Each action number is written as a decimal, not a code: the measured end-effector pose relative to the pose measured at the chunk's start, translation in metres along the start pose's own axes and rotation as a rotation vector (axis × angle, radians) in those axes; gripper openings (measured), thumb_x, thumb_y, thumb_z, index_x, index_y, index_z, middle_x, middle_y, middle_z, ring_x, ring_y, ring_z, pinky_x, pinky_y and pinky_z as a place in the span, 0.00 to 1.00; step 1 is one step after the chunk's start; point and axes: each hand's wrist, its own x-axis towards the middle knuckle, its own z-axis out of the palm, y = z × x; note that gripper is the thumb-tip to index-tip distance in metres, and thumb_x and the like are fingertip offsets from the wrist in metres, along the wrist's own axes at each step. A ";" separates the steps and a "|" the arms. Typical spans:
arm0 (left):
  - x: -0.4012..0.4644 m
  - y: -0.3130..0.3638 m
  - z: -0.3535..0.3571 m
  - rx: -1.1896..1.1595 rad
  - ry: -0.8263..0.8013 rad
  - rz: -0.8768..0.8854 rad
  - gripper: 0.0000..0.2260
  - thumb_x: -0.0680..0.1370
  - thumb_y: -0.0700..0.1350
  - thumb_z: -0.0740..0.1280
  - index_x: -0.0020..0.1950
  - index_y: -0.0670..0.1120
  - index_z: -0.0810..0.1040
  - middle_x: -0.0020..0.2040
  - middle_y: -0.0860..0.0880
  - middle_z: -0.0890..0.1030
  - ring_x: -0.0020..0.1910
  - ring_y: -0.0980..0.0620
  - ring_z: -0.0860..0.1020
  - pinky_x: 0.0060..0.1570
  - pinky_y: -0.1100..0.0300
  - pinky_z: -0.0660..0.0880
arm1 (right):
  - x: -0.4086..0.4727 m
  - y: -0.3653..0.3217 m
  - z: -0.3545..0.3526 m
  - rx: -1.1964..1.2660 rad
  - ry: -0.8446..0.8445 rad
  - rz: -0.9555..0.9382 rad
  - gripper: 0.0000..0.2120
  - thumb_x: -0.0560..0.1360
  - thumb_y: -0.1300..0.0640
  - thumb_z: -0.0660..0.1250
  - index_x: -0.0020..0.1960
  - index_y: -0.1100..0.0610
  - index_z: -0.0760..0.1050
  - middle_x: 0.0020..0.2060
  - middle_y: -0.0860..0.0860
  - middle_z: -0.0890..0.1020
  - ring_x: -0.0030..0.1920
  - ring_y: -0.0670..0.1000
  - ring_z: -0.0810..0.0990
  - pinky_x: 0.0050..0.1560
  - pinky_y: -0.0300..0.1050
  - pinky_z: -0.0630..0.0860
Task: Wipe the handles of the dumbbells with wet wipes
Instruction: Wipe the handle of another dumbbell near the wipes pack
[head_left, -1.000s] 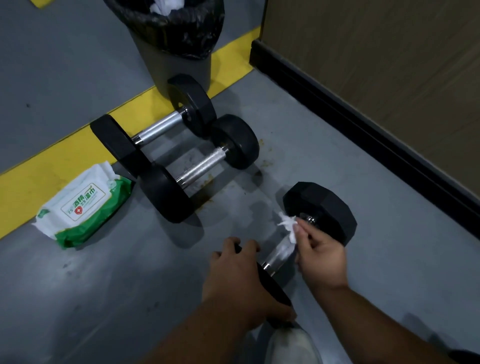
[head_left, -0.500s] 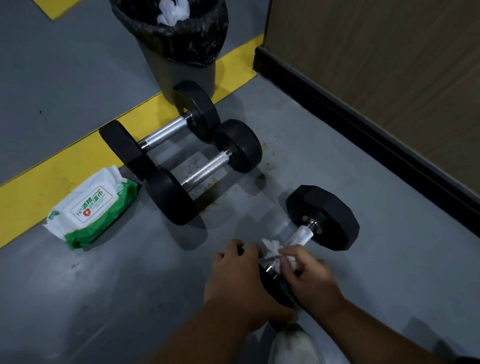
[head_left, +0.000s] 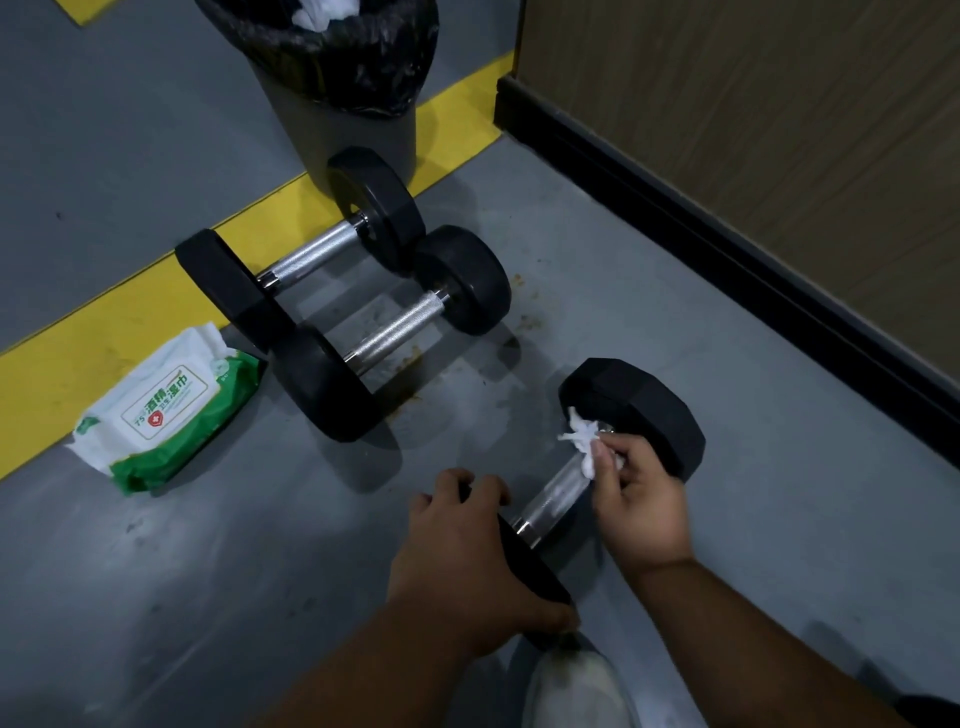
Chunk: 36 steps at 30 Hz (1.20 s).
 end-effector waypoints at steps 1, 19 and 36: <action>0.000 0.000 0.000 0.002 0.001 0.002 0.45 0.45 0.74 0.74 0.59 0.65 0.65 0.62 0.60 0.61 0.60 0.53 0.63 0.54 0.52 0.79 | -0.002 -0.001 0.004 0.025 0.039 0.036 0.06 0.80 0.52 0.67 0.48 0.41 0.76 0.30 0.47 0.81 0.32 0.47 0.81 0.36 0.51 0.79; 0.001 -0.001 0.000 -0.010 0.015 0.062 0.47 0.48 0.73 0.74 0.64 0.64 0.64 0.62 0.61 0.60 0.60 0.56 0.63 0.55 0.57 0.77 | -0.029 0.007 -0.001 -0.061 -0.372 -0.556 0.11 0.83 0.45 0.60 0.59 0.47 0.77 0.40 0.48 0.86 0.35 0.44 0.83 0.40 0.37 0.79; -0.002 -0.001 0.004 -0.049 0.047 0.038 0.48 0.46 0.73 0.75 0.63 0.65 0.65 0.62 0.62 0.60 0.61 0.56 0.62 0.56 0.52 0.79 | -0.013 -0.005 0.000 -0.039 -0.033 -0.040 0.02 0.79 0.53 0.67 0.49 0.46 0.78 0.28 0.52 0.79 0.30 0.49 0.78 0.33 0.39 0.76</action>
